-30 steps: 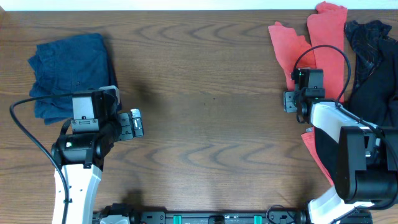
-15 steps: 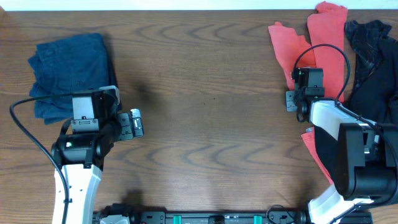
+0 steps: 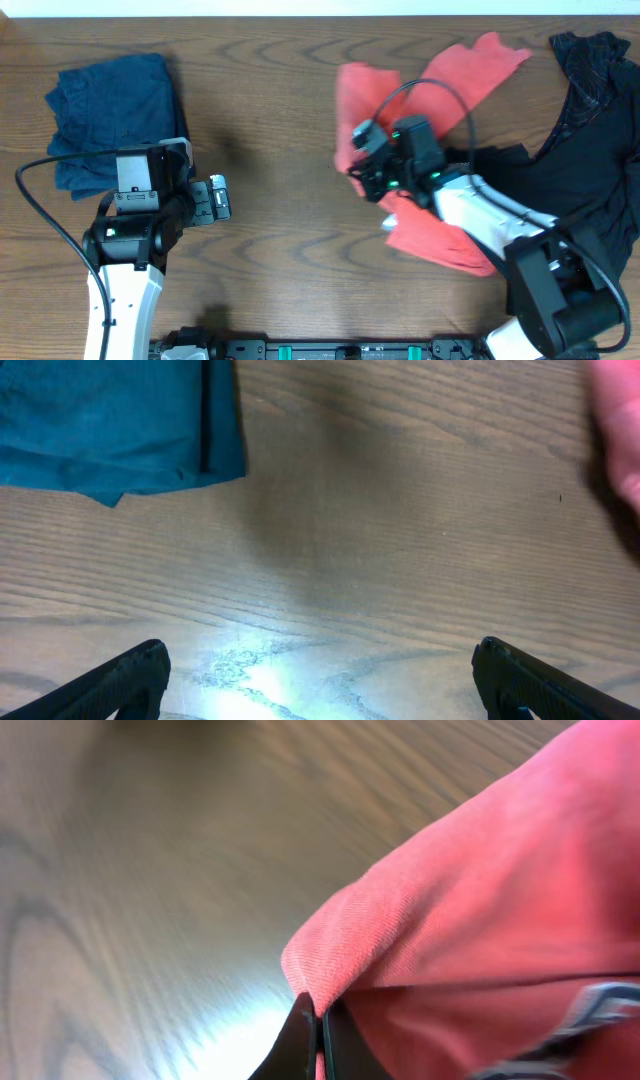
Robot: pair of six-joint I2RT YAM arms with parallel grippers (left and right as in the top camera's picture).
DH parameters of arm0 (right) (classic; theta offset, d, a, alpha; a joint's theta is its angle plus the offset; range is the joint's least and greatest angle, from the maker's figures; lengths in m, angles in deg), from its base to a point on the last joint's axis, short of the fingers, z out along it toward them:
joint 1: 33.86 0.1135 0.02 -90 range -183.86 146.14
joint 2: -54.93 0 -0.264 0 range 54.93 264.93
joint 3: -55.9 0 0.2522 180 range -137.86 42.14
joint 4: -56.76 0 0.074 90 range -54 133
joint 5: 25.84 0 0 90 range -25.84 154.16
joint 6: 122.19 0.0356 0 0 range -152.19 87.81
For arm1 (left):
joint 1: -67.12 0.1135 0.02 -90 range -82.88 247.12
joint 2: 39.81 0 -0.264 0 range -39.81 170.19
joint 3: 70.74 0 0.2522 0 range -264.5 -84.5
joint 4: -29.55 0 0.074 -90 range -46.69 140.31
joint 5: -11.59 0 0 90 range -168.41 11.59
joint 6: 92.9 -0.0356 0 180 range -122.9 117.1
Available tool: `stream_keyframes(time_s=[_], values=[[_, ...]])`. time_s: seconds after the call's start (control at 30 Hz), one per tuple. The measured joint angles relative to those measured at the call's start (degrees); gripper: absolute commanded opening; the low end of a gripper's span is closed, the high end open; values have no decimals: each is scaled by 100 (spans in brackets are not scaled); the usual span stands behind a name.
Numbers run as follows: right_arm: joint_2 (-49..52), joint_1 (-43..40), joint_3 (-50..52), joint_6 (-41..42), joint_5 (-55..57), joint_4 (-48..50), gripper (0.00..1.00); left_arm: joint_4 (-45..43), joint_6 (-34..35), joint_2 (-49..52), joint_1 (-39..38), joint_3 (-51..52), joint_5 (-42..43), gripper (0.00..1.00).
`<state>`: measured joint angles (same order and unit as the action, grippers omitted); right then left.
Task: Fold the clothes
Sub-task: 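Grasp the coral-red T-shirt with the right gripper, drag it to center, then reach the left gripper to the red shirt's sleeve hem and grasp it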
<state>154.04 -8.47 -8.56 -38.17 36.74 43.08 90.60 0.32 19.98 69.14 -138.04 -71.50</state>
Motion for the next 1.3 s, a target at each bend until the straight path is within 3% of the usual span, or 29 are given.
stream_keyframes(time_s=[0.13, 0.17, 0.23, 0.27, 0.33, 0.4, 0.57, 0.73, 0.83, 0.93, 1.1, 1.3], values=[[0, 387, 31, 247, 667, 1292, 1, -57, 0, 0, 0, -2, 2, 98], [0, 400, 26, 345, 822, 1626, 8, -72, 0, 0, 0, -2, 0, 98], [-7, 380, 22, 616, 1117, 2199, 49, -81, 0, 0, 0, -7, 2, 98], [-13, 367, 17, 723, 1182, 2304, 63, -81, 0, 0, 0, -7, 2, 98], [-42, 317, 13, 940, 1307, 2304, 75, -79, 0, 0, 0, -7, 4, 98], [-59, 245, 4, 1145, 1399, 2039, 99, -79, 0, 0, 0, -7, 4, 98], [-149, -52, -15, 1283, 1727, 737, 99, -107, 15, 2, 0, -9, 20, 98], [-723, -728, -13, 1344, 2791, -977, 99, -190, 271, 2, 0, -15, 118, 98], [-1121, -1340, -31, 1370, 3309, -2000, 90, -302, 350, 20, 0, -20, 420, 98], [-1224, -2006, -31, 1576, 3543, -2800, 70, -398, 409, 107, 0, -20, 831, 99], [-1049, -2896, -11, 1840, 3333, -3248, 44, -409, 448, 544, -87, -20, 1390, 99], [-695, -3265, -2, 1853, 3060, -3261, 42, -540, 452, 1182, -579, -20, 1633, 99]])
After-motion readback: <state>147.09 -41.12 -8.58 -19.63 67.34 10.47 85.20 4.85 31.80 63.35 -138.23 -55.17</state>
